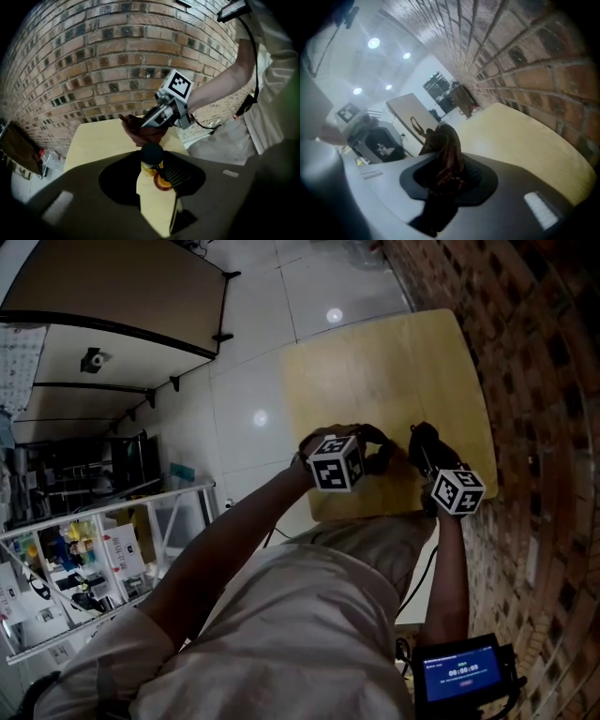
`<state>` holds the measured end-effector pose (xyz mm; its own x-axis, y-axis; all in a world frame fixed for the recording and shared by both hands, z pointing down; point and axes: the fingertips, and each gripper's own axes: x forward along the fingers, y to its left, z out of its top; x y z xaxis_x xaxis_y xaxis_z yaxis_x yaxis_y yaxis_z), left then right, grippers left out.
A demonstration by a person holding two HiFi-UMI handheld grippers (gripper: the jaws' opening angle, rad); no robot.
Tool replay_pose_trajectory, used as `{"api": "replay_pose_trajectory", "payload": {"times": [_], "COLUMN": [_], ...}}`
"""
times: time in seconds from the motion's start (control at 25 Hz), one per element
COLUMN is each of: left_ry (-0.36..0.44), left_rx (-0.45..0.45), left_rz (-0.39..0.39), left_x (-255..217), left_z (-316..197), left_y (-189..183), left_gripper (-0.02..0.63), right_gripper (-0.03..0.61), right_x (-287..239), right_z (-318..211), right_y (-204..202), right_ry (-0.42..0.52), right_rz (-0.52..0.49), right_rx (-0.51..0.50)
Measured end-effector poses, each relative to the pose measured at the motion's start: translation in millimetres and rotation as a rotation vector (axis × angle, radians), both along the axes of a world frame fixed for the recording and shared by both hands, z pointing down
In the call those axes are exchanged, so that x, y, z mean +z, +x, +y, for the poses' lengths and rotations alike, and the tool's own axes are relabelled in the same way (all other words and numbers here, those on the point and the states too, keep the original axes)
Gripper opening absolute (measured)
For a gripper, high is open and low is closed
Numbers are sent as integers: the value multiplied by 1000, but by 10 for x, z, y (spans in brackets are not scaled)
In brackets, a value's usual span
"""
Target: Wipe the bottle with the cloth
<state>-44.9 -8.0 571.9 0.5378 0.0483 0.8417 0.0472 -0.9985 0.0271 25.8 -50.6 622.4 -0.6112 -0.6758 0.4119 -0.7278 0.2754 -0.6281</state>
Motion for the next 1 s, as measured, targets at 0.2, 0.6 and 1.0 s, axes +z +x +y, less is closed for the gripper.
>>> {"api": "replay_pose_trajectory", "payload": {"times": [0.2,0.6,1.0], "left_ry": [6,10,24], "left_rx": [146,212,262], "left_rz": [39,57,51], "left_x": [30,44,55], "left_z": [107,144,164], "left_y": [4,80,99], "left_gripper": [169,167,169], "right_gripper": [83,81,80], "right_x": [-486,175,1188], "right_z": [-132,-128,-32], "right_y": [-356,-577,-484], "right_ry": [71,-165,-279], "right_rz": [-43,-4,394], "right_rx": [-293,-394,-395]}}
